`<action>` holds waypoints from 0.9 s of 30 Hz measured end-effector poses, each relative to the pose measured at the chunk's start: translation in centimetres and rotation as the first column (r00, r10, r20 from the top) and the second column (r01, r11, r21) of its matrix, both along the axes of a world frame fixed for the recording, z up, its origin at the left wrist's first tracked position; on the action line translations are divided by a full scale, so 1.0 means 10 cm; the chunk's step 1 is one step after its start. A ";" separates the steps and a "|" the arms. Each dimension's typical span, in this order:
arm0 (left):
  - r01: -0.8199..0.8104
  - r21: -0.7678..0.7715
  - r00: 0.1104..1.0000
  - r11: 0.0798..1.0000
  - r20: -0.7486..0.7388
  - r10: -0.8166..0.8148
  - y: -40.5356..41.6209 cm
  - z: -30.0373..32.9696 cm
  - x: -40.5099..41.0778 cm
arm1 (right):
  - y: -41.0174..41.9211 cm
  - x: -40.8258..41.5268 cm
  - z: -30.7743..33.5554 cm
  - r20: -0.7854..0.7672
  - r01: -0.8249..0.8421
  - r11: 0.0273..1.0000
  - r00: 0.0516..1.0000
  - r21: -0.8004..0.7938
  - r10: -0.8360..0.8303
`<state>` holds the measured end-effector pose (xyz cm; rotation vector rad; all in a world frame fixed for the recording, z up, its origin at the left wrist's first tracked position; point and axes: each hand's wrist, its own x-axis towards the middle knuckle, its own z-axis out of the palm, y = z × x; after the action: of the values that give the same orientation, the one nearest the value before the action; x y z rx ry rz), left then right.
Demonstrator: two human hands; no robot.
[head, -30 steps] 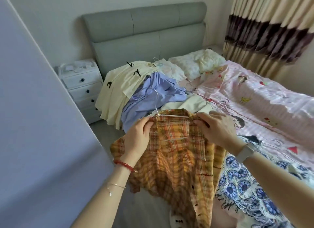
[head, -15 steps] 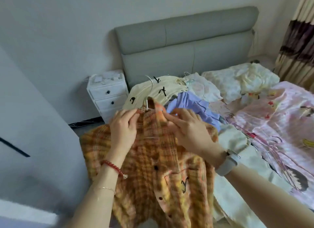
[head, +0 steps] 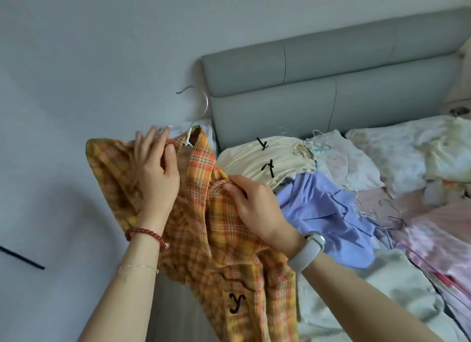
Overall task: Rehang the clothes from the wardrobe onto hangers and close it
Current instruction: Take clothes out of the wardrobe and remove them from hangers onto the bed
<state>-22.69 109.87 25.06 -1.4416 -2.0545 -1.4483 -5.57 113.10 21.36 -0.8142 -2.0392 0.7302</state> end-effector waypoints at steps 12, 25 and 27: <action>0.372 -0.589 0.892 0.717 0.013 -0.453 1.54 -1.11 1.38 | 1.23 1.22 -0.95 -0.027 0.434 0.840 0.884 -0.326 -0.467; 0.370 -0.907 0.648 0.201 0.097 -0.756 0.98 -3.52 2.51 | 2.15 2.45 -2.93 0.334 0.798 0.440 0.581 -0.411 -0.742; 0.333 -0.924 0.632 0.186 0.073 -0.771 0.82 -3.70 2.55 | 2.22 2.44 -3.16 0.376 0.798 0.402 0.577 -0.449 -0.725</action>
<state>2.83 118.03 -11.95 -2.8829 -2.0573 0.2024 18.87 135.30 -10.25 -2.0374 -1.2192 0.7403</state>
